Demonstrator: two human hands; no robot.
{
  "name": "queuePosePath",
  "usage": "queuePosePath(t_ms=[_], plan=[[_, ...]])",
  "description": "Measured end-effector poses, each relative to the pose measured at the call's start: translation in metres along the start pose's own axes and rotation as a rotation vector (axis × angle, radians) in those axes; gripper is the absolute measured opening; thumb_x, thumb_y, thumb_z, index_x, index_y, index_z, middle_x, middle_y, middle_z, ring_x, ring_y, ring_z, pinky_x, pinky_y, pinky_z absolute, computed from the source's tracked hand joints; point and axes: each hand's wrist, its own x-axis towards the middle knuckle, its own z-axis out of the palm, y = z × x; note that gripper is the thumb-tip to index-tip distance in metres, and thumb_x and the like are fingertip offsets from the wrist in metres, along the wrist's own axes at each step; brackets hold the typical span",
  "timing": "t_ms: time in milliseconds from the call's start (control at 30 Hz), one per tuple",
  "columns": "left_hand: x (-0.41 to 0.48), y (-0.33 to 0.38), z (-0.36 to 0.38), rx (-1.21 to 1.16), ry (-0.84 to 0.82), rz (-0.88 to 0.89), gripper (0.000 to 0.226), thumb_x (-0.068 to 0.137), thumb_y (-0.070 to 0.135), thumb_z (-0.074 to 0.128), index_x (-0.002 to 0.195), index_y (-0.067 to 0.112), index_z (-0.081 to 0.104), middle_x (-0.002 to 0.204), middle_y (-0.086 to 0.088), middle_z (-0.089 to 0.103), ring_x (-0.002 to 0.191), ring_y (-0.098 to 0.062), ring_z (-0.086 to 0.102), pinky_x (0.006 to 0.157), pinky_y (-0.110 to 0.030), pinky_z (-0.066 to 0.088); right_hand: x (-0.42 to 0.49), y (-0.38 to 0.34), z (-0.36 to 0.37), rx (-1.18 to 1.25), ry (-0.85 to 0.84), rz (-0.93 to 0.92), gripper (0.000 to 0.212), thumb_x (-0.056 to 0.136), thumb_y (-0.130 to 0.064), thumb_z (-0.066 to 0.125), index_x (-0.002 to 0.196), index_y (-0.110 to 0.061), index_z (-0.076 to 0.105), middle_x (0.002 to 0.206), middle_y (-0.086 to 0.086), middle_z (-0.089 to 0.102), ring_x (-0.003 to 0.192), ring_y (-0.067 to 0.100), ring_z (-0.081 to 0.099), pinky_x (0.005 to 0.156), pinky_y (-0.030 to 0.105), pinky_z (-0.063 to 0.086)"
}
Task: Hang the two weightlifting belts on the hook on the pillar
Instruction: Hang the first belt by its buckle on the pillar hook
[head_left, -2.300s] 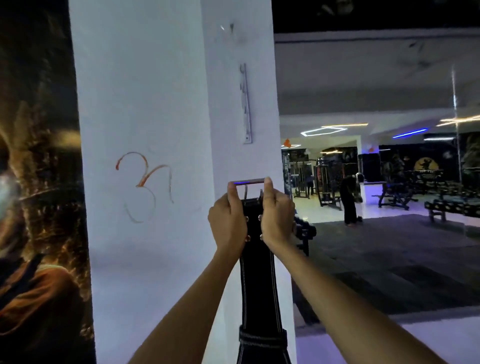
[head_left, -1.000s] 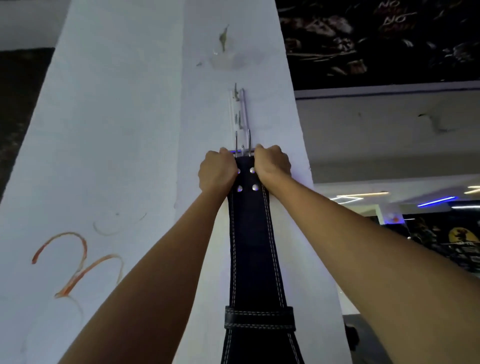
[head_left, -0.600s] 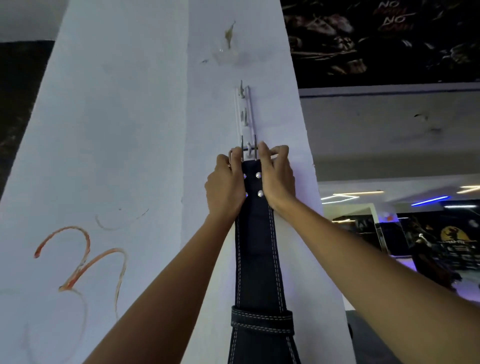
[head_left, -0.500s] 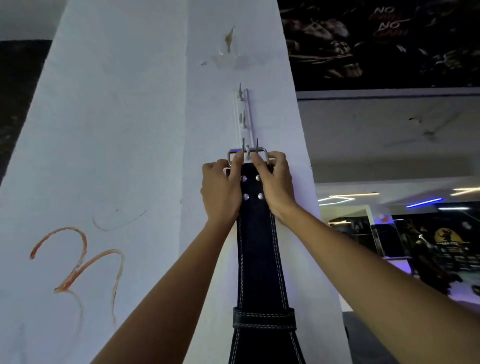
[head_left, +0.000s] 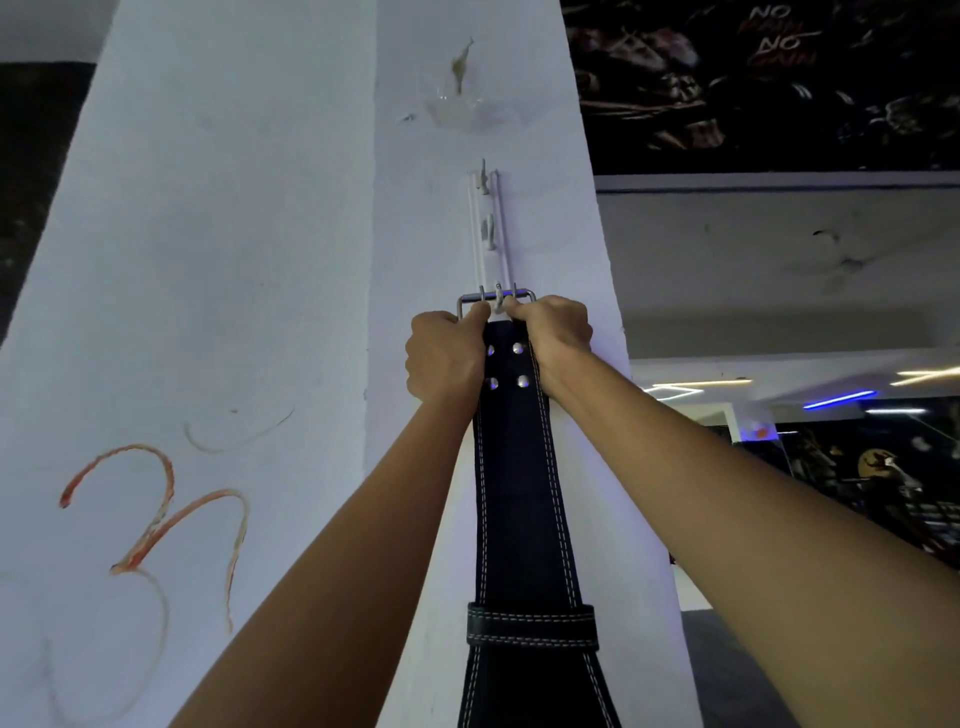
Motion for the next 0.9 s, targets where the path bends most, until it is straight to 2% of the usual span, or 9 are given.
queuePosePath(t_ms=[167,267,333,433,500,567,600,800,900], plan=[[-0.013,-0.013,-0.007,-0.139,-0.084,0.102,0.043,0.085,0.042,0.058,0.055,0.018,0.039,0.054,0.003,0.041,0.054,-0.019,0.040,0.057,-0.031,0.033,-0.005,0.011,-0.004,0.007,-0.084,-0.078,0.025,0.083,-0.038,0.061,0.084,-0.014,0.055,0.071,0.000,0.056,0.070,0.020,0.055,0.065,0.031,0.045],[-0.036,-0.028,-0.022,-0.374,-0.212,0.145,0.010,0.089,0.030,0.060,0.090,0.020,0.063,0.081,0.011,0.064,0.081,-0.010,0.062,0.074,-0.025,0.051,-0.024,0.026,-0.015,0.083,-0.206,-0.100,0.049,0.085,-0.040,0.059,0.126,-0.016,0.047,0.121,0.003,0.054,0.111,0.019,0.055,0.080,0.027,0.051],[-0.064,-0.048,-0.041,-0.484,-0.357,0.043,0.027,0.090,0.027,0.060,0.116,0.020,0.059,0.103,0.010,0.066,0.097,-0.011,0.064,0.069,-0.018,0.054,-0.058,0.041,-0.036,0.115,-0.271,-0.097,0.065,0.087,-0.036,0.059,0.142,-0.022,0.027,0.137,-0.005,0.038,0.124,0.012,0.043,0.095,0.025,0.040],[-0.118,-0.098,-0.068,-0.470,-0.575,-0.109,0.025,0.091,0.027,0.057,0.107,0.013,0.068,0.097,-0.005,0.073,0.083,-0.018,0.070,0.065,-0.025,0.055,-0.129,0.087,-0.075,0.165,-0.365,0.022,0.058,0.088,-0.023,0.058,0.140,-0.018,0.034,0.122,-0.006,0.052,0.109,0.011,0.055,0.083,0.019,0.048],[-0.160,-0.135,-0.084,-0.483,-0.582,-0.208,0.020,0.089,0.022,0.059,0.101,0.012,0.072,0.093,-0.007,0.074,0.083,-0.016,0.070,0.069,-0.028,0.056,-0.177,0.128,-0.098,0.225,-0.355,0.094,0.030,0.087,-0.013,0.059,0.116,-0.009,0.059,0.094,-0.003,0.072,0.084,0.010,0.068,0.068,0.015,0.055],[-0.198,-0.165,-0.099,-0.492,-0.553,-0.299,0.018,0.087,0.018,0.062,0.099,0.008,0.072,0.092,-0.010,0.074,0.081,-0.018,0.070,0.069,-0.029,0.055,-0.215,0.164,-0.116,0.200,-0.287,0.160,0.011,0.084,-0.005,0.058,0.091,-0.010,0.066,0.068,-0.008,0.075,0.063,0.004,0.068,0.058,0.013,0.053],[-0.215,-0.179,-0.105,-0.498,-0.550,-0.342,0.018,0.085,0.015,0.064,0.099,0.006,0.071,0.093,-0.012,0.074,0.081,-0.021,0.070,0.071,-0.032,0.056,-0.231,0.179,-0.124,0.177,-0.270,0.189,0.012,0.084,-0.002,0.059,0.089,-0.009,0.066,0.065,-0.009,0.074,0.062,0.002,0.068,0.059,0.013,0.054],[-0.295,-0.232,-0.134,-0.443,-0.534,-0.578,0.017,0.083,0.005,0.066,0.098,0.001,0.070,0.089,-0.011,0.075,0.080,-0.024,0.072,0.072,-0.031,0.058,-0.310,0.247,-0.150,0.094,-0.212,0.420,0.016,0.083,-0.007,0.062,0.095,-0.015,0.068,0.084,-0.008,0.076,0.081,0.007,0.071,0.078,0.022,0.056],[-0.299,-0.236,-0.133,-0.415,-0.525,-0.616,0.016,0.083,0.006,0.066,0.099,0.001,0.069,0.087,-0.009,0.075,0.077,-0.020,0.072,0.067,-0.027,0.058,-0.313,0.251,-0.146,0.062,-0.169,0.431,0.016,0.085,-0.010,0.061,0.098,-0.017,0.067,0.088,-0.008,0.074,0.081,0.007,0.070,0.078,0.020,0.056]])
